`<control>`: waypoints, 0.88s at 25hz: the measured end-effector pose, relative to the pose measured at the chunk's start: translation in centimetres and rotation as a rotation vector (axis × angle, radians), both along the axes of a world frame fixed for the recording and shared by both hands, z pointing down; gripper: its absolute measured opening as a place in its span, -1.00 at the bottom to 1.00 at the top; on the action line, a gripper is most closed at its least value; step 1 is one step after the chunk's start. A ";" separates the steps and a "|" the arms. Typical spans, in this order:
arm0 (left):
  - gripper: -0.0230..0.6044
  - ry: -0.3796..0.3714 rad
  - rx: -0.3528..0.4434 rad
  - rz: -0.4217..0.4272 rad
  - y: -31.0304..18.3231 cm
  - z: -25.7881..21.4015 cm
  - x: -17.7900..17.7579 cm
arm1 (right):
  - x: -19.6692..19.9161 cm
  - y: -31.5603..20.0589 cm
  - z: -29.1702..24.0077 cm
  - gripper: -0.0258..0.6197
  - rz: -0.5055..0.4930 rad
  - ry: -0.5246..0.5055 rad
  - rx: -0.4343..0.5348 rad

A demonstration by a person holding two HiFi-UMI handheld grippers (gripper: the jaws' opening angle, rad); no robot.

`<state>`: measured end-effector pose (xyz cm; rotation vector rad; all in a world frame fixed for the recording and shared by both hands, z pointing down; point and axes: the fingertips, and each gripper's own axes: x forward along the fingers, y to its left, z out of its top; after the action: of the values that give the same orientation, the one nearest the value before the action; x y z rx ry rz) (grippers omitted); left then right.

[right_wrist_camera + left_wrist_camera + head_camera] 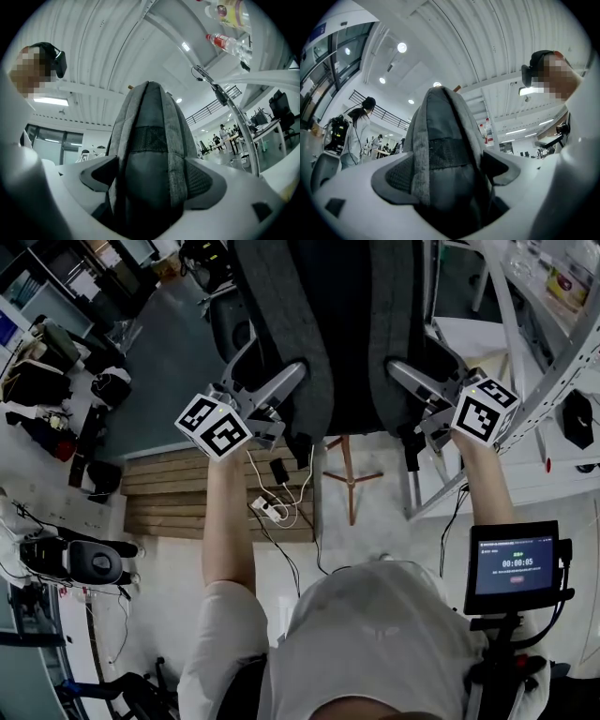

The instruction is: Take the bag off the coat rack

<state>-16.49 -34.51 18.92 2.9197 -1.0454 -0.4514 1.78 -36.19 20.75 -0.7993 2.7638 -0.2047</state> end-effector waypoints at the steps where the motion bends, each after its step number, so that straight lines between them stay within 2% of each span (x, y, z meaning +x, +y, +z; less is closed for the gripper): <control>1: 0.54 0.002 0.001 -0.004 0.1 -0.2 0.0 | 0.0 0.1 -0.2 0.49 0.008 -0.004 -0.002; 7: 0.44 0.012 0.014 -0.050 0.6 -0.4 -0.2 | 0.3 0.6 -0.6 0.31 0.043 -0.050 -0.007; 12: 0.38 0.021 0.030 -0.083 -1.2 0.9 0.3 | 1.1 -1.3 1.0 0.21 0.065 -0.088 -0.005; 22: 0.33 0.030 0.042 -0.091 -0.7 0.4 1.1 | 1.7 -0.9 0.3 0.19 0.061 -0.125 -0.001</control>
<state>-15.36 -35.18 19.28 2.9006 -1.1825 -0.5235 3.49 -37.12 21.10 -0.8395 2.6193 -0.2362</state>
